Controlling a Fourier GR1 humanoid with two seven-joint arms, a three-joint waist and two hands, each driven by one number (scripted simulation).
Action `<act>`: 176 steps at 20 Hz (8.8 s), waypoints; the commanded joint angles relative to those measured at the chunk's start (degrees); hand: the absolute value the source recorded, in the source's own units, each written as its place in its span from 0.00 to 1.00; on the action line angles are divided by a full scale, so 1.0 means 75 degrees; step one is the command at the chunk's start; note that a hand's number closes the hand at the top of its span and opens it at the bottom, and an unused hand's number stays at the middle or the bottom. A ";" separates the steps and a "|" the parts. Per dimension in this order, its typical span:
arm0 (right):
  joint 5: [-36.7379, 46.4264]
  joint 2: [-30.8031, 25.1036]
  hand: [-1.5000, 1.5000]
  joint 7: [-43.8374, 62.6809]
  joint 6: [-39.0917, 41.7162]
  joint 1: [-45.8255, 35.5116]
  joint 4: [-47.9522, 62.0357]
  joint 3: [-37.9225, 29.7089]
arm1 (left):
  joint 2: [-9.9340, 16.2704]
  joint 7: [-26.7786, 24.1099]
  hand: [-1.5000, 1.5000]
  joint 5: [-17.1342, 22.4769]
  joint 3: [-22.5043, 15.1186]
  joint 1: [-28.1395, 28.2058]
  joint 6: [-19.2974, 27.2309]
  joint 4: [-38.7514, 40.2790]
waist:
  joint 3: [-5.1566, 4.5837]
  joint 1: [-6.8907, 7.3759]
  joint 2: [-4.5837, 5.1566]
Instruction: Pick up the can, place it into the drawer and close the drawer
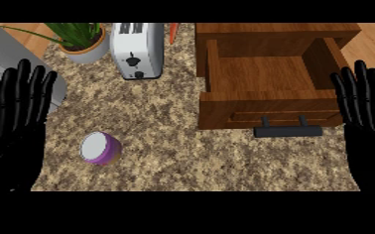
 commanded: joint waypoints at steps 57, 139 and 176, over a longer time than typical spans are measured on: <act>-0.2966 0.0073 0.00 0.0308 0.2995 0.3167 -0.0056 -0.4201 | 0.0471 0.3147 0.00 0.3687 0.1877 0.1293 -0.2902 0.1324 | 0.0009 0.0156 0.0159; -0.4521 0.0837 0.00 0.2091 0.3904 0.3399 -0.1538 -0.5705 | -0.0719 -0.1055 1.00 0.2373 0.0534 -0.2656 0.0375 0.6573 | 0.0011 0.0134 0.0138; -0.3784 0.0835 0.00 0.2018 0.3345 0.2790 -0.1285 -0.5093 | -0.0722 0.1527 1.00 0.2448 -0.0834 -0.8879 0.4195 0.8569 | 0.0014 -0.0031 0.0205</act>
